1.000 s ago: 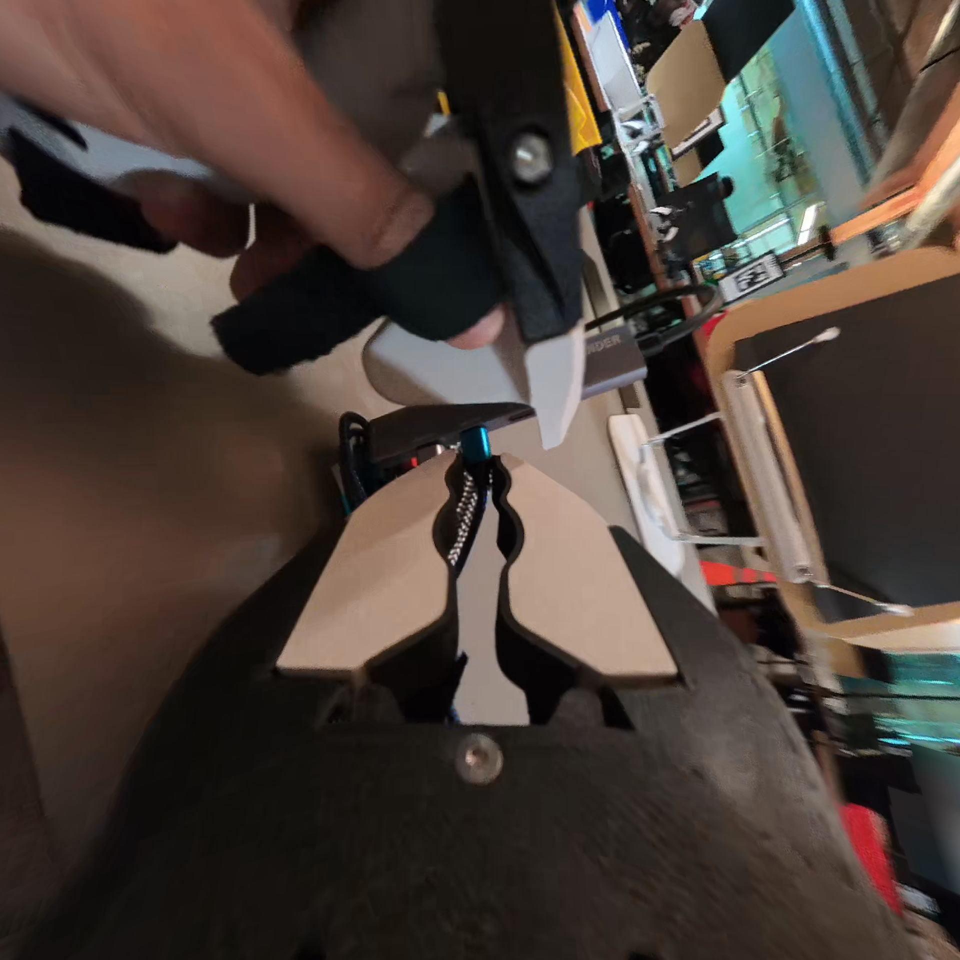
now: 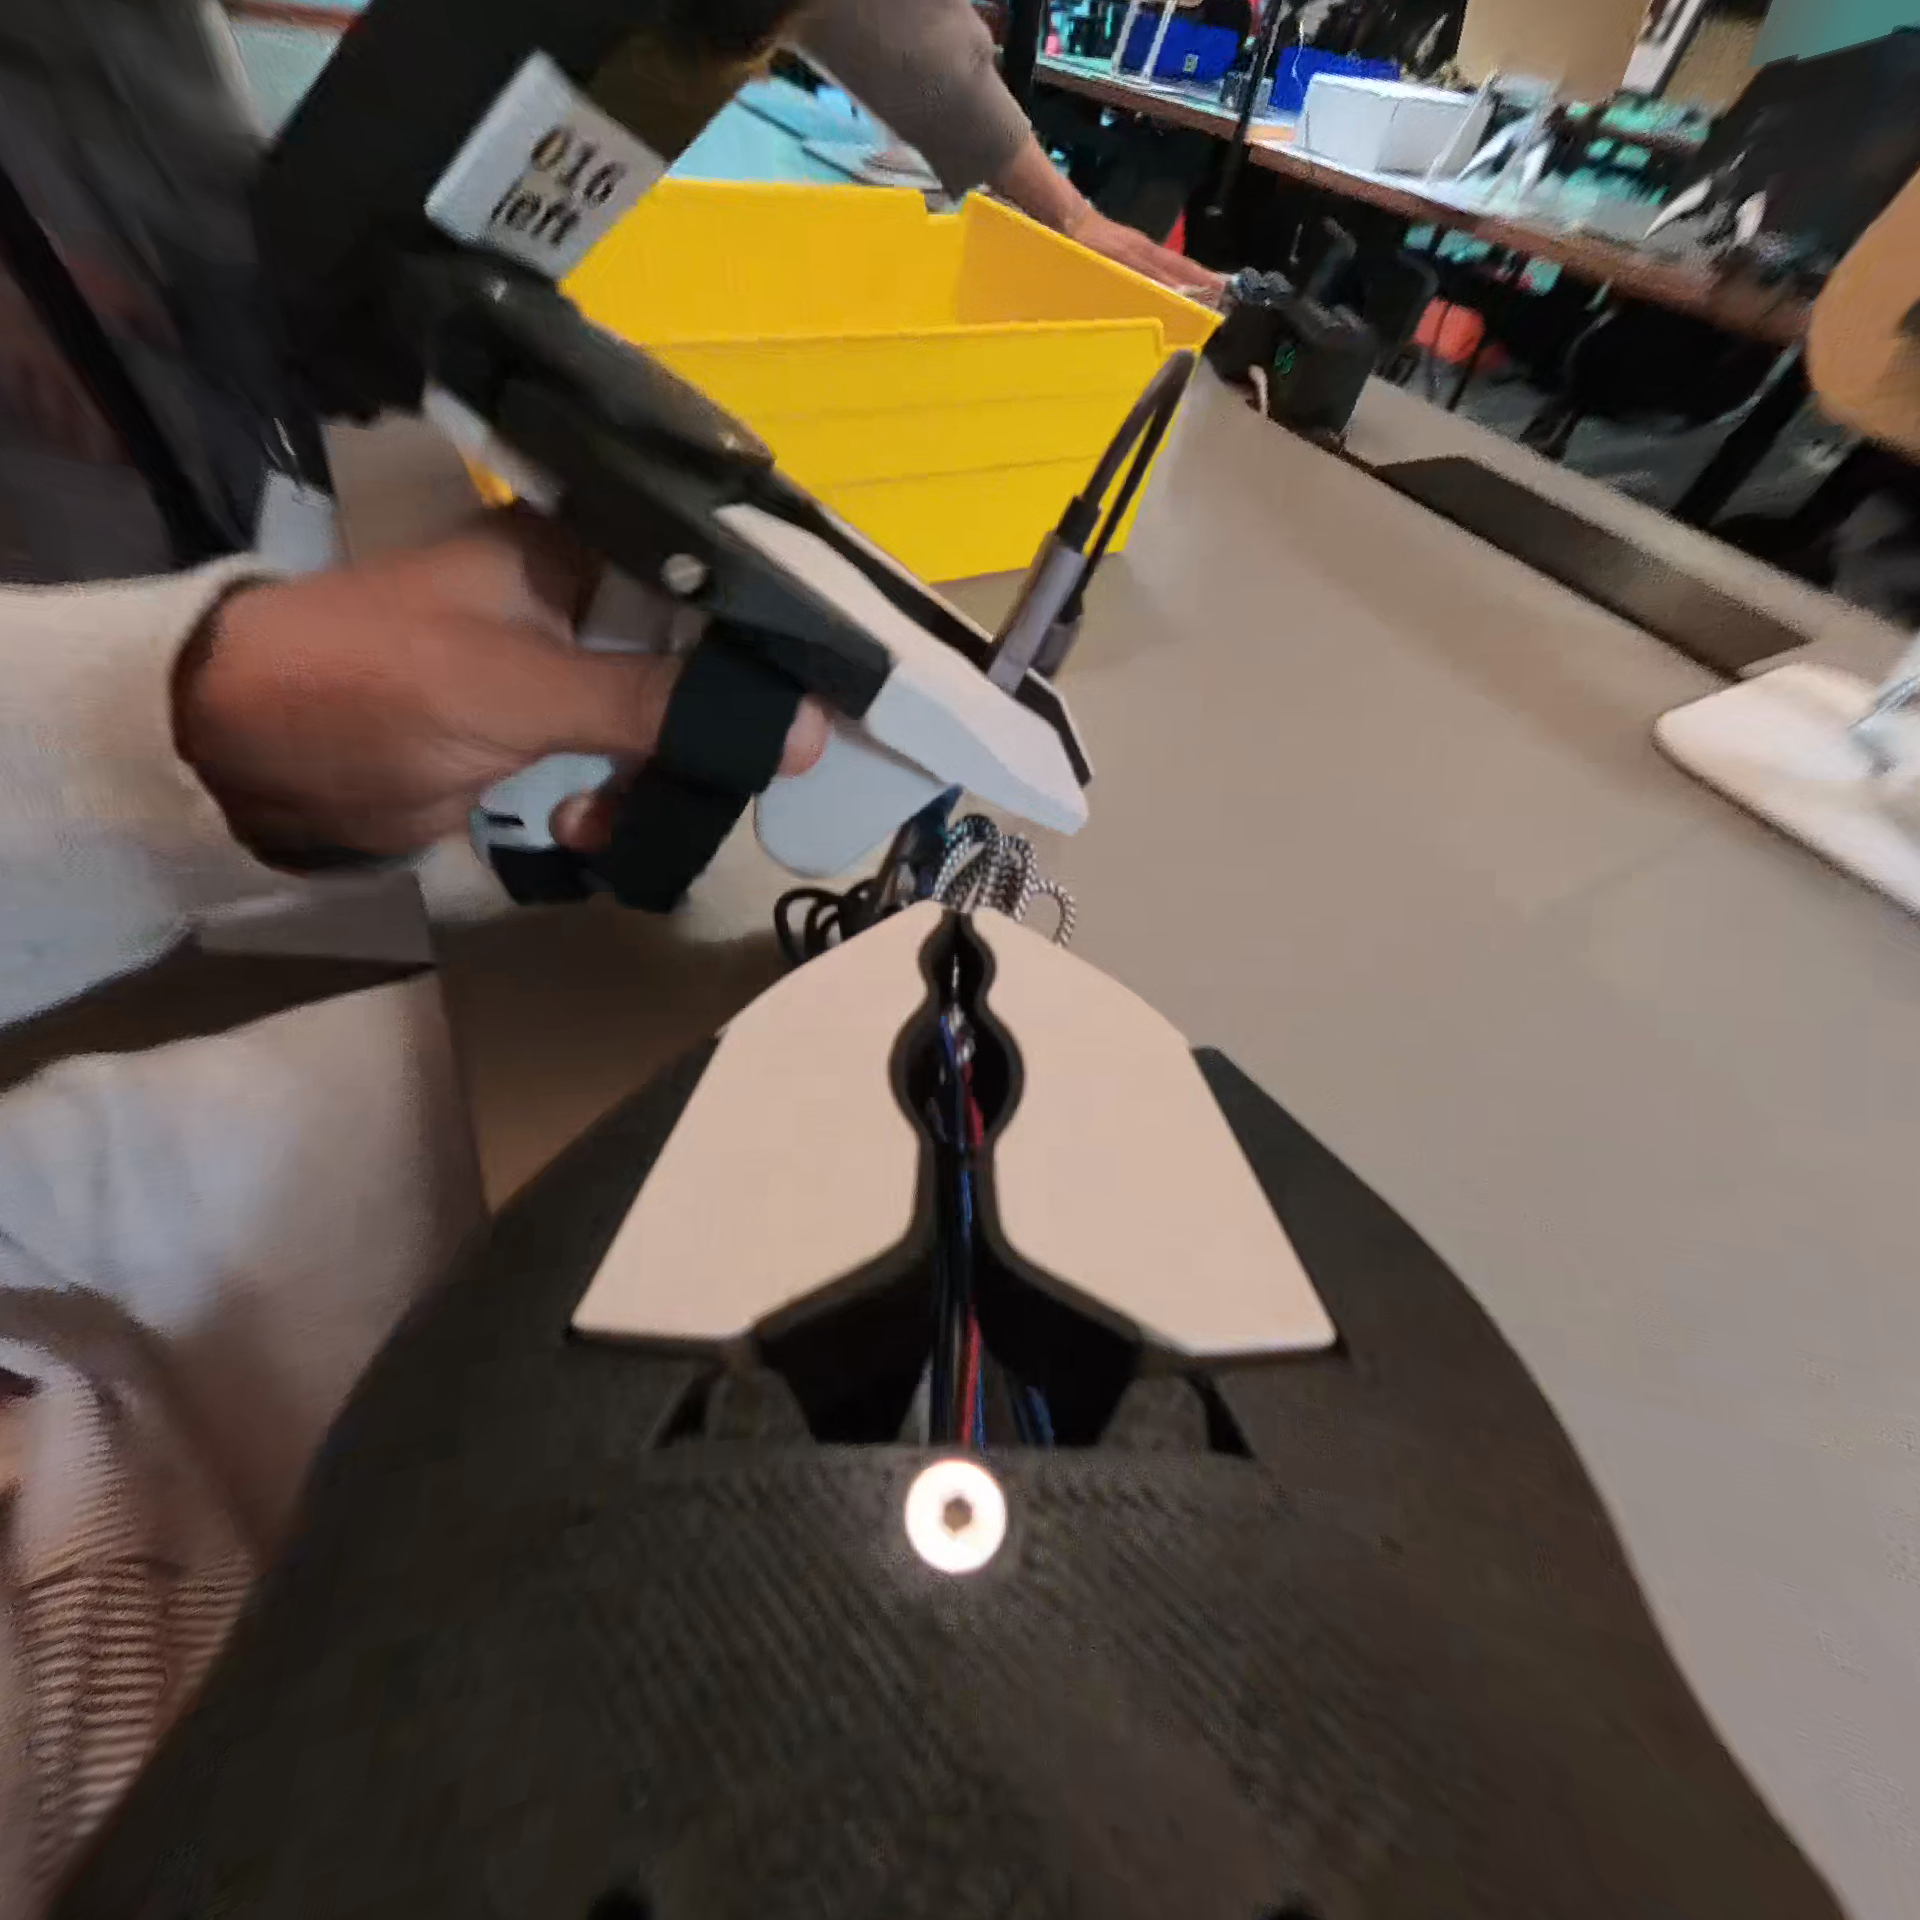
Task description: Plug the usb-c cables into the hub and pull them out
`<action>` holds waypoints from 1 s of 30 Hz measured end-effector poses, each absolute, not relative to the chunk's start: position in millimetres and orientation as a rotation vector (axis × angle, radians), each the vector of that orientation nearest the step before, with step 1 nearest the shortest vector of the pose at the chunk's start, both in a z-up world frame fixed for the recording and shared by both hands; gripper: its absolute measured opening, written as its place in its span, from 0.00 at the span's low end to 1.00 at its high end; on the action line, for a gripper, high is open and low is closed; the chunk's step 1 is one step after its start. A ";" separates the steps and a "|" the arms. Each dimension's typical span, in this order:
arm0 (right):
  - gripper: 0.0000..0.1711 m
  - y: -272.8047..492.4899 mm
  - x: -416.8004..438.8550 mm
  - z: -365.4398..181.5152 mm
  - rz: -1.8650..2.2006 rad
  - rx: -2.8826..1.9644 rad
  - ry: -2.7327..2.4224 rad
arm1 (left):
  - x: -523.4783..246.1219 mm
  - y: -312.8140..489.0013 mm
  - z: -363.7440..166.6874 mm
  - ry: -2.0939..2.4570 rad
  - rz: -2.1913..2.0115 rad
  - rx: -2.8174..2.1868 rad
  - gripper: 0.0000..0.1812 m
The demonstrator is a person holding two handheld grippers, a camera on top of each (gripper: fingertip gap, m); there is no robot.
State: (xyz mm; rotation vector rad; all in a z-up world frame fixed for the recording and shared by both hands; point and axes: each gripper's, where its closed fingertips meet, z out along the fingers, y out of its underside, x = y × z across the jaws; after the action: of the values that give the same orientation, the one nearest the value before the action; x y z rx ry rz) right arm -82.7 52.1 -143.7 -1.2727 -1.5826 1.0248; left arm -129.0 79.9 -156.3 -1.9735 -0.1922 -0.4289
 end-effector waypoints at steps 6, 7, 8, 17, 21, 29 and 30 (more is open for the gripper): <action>0.08 59.5 -83.2 -153.0 1.135 -1.378 -1.597 | -103.9 86.7 -151.9 -0.165 -0.538 -1.901 0.11; 0.09 60.2 -83.0 -152.5 1.143 -1.381 -1.596 | -104.7 86.8 -151.5 -0.171 -0.529 -1.891 0.11; 0.10 60.3 -82.7 -151.0 1.154 -1.378 -1.595 | -106.7 86.9 -151.4 -0.180 -0.504 -1.888 0.11; 0.10 44.1 -82.1 -156.2 1.152 -1.336 -1.697 | -96.2 88.8 -143.0 -0.177 -0.493 -1.826 0.10; 0.05 46.6 -81.0 -153.2 1.192 -1.344 -1.665 | -90.7 88.2 -141.6 -0.152 -0.607 -1.802 0.11; 0.03 58.5 -79.7 -154.0 1.141 -1.364 -1.653 | -90.3 85.9 -143.7 -0.147 -0.685 -1.795 0.11; 0.03 59.7 -79.6 -154.1 1.131 -1.366 -1.651 | -90.4 85.7 -144.1 -0.141 -0.667 -1.804 0.11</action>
State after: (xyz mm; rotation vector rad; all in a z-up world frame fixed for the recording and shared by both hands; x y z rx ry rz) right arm -79.6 59.7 -154.1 -1.3659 -1.6509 1.1308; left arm -90.4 85.7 -144.1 -1.8036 -0.1409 -0.6672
